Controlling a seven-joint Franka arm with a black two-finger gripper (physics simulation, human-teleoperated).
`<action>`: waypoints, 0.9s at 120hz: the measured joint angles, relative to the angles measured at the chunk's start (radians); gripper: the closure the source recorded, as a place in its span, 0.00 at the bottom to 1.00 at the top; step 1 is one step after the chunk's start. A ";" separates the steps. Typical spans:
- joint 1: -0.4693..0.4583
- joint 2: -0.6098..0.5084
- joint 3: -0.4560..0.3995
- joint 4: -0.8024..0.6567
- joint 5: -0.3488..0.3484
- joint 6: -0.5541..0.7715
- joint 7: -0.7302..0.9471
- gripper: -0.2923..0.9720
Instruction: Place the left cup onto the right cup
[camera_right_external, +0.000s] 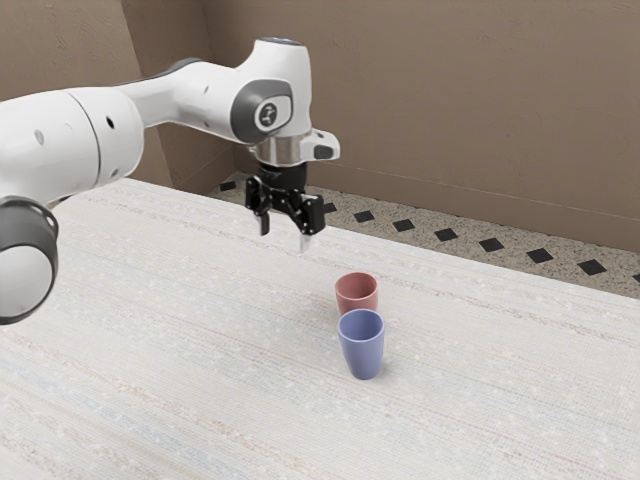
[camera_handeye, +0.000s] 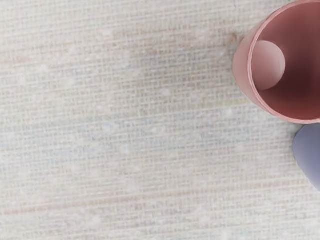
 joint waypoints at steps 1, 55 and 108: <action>-0.001 0.000 0.000 0.000 0.000 0.000 -0.002 0.23; -0.011 0.017 -0.004 0.001 -0.034 0.007 -0.166 0.23; -0.037 0.090 -0.003 0.070 -0.060 0.001 -0.322 0.23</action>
